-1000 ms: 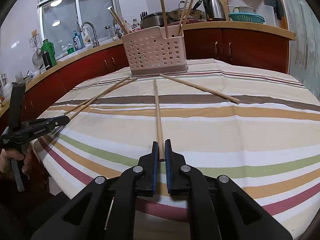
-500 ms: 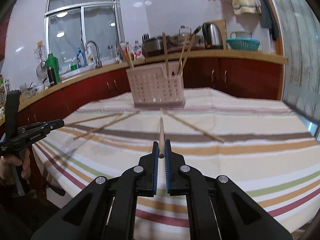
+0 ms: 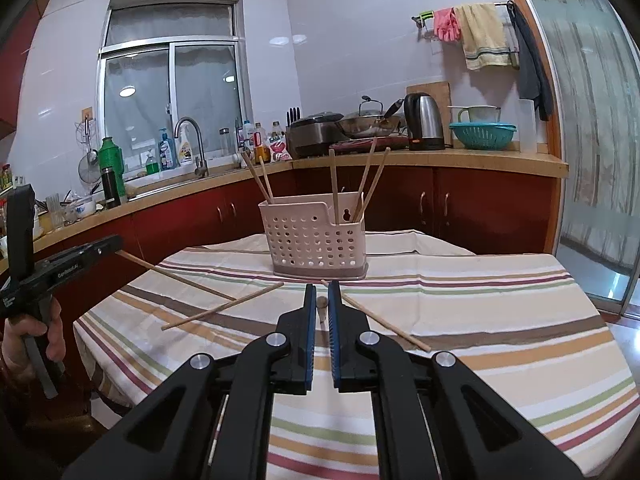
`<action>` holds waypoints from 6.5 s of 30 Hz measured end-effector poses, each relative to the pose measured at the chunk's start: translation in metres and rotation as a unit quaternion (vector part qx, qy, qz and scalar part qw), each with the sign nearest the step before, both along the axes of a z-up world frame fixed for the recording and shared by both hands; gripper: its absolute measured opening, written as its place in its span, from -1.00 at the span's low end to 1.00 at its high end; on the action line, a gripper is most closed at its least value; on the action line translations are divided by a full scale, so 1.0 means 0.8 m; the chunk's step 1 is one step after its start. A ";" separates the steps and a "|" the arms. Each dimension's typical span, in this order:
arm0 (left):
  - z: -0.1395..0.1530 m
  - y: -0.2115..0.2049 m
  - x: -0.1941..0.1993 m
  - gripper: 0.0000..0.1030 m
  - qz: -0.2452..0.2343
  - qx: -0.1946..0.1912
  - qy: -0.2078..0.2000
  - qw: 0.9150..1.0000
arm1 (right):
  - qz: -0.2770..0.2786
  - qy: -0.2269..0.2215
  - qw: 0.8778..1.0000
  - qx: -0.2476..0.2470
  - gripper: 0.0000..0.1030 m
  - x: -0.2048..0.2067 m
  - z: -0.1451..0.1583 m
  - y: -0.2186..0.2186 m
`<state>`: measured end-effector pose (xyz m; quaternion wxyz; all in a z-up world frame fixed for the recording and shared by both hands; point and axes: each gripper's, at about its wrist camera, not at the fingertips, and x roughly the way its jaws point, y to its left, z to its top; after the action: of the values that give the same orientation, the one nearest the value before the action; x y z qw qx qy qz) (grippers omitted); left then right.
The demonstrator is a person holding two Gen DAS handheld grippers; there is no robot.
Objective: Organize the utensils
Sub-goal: 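Lift the chopsticks with both tools and carry them toward the holder, then lower the chopsticks into the pink holder and open both tools, then move both tools back over the remaining chopsticks on the table, then close the right tool on a chopstick while the left tool closes on another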
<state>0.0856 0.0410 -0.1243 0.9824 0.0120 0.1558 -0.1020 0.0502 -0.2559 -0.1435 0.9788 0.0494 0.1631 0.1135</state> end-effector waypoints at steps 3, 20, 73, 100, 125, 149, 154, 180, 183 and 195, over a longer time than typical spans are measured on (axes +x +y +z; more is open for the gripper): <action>0.010 -0.001 0.015 -0.88 0.000 -0.008 -0.008 1.000 | 0.002 0.005 1.000 0.004 -0.87 0.018 0.006 -0.001; 0.048 -0.001 0.106 -0.88 -0.005 -0.020 -0.041 0.999 | 0.024 -0.007 0.999 -0.025 -0.87 0.105 0.055 0.024; 0.219 -0.083 0.190 -0.88 -0.075 -0.066 -0.145 0.984 | 0.013 -0.158 0.987 0.003 -0.87 0.175 0.222 0.001; 0.085 -0.105 0.333 0.16 -0.018 -0.063 -0.042 0.997 | 0.013 -0.046 0.999 0.012 -0.34 0.294 0.101 0.004; -0.048 0.008 0.123 0.73 0.038 0.019 0.041 0.998 | -0.036 0.055 0.998 -0.021 0.06 0.124 -0.020 -0.065; -0.127 0.053 0.110 0.73 0.057 0.049 0.154 0.985 | 0.000 0.262 0.963 -0.068 -0.81 0.154 -0.123 -0.041; -0.137 0.049 0.112 0.73 0.036 0.056 0.173 0.983 | 0.020 0.257 0.964 -0.067 -0.83 0.121 -0.126 -0.025; -0.160 0.031 0.113 -0.28 0.001 0.055 0.242 0.969 | 0.010 0.195 0.980 -0.046 -0.79 0.080 -0.135 -0.009; -0.160 0.023 0.107 -0.63 -0.010 0.059 0.236 0.970 | 0.009 0.192 0.980 -0.042 -0.88 0.078 -0.136 -0.007; -0.113 0.005 0.070 -0.87 -0.002 0.063 0.154 0.986 | -0.003 0.125 0.992 -0.034 -0.88 0.051 -0.085 -0.010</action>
<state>0.1417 0.0453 -0.2143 0.9440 0.0580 0.3109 -0.0944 0.0908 -0.2637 -0.2117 0.9521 0.0298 0.2882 0.0982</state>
